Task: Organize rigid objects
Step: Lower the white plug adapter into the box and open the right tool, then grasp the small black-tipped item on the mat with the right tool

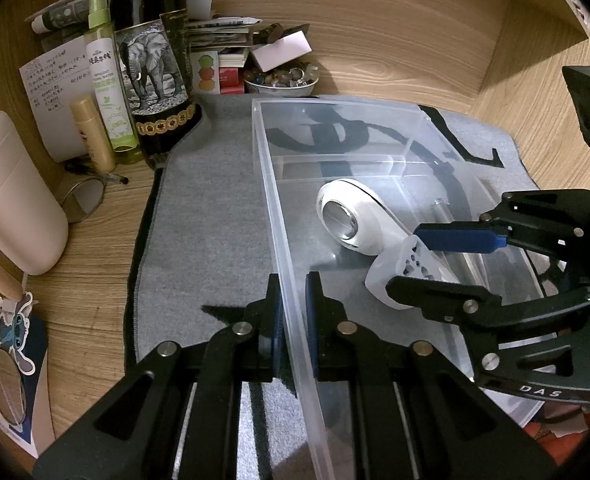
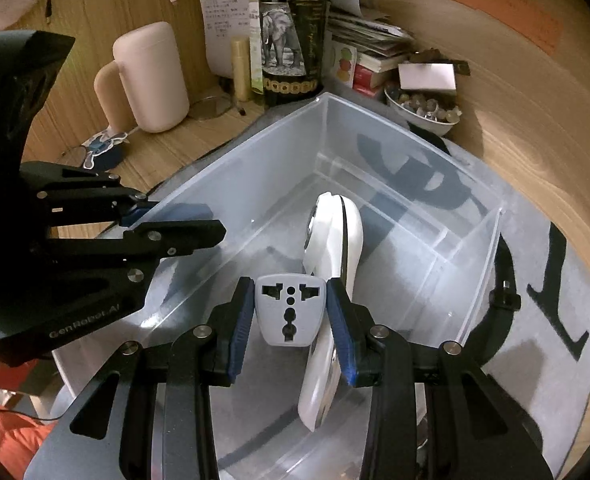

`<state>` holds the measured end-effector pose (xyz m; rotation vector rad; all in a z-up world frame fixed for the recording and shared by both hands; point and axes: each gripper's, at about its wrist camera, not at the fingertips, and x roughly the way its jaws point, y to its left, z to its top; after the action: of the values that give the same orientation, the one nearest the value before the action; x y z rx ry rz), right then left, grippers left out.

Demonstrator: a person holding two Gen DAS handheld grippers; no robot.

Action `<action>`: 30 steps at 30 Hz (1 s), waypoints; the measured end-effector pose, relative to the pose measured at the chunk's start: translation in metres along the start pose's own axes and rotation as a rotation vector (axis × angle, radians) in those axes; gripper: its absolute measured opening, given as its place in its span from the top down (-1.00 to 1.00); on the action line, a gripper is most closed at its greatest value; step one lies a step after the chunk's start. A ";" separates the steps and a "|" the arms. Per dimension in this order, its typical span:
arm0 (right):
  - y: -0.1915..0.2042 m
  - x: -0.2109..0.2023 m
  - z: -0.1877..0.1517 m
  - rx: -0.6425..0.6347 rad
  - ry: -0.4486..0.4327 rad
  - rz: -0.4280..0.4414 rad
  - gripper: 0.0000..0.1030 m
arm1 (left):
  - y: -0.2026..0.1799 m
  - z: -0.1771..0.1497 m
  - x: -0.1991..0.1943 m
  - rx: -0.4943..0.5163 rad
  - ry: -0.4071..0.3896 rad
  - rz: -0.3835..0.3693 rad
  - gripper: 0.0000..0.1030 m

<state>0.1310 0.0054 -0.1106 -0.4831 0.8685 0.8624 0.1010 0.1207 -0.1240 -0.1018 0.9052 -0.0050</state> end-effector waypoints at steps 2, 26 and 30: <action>-0.001 -0.001 0.000 0.000 0.000 -0.005 0.33 | 0.000 0.000 0.000 0.000 0.000 0.000 0.79; -0.070 -0.097 -0.009 0.185 -0.245 -0.187 -0.02 | 0.000 0.001 0.001 -0.002 0.005 0.004 0.80; -0.085 -0.101 -0.025 0.236 -0.234 -0.210 -0.03 | 0.000 0.000 0.001 -0.001 0.006 0.005 0.80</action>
<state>0.1533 -0.1064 -0.0393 -0.2554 0.6798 0.6007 0.1018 0.1211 -0.1244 -0.1010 0.9113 -0.0002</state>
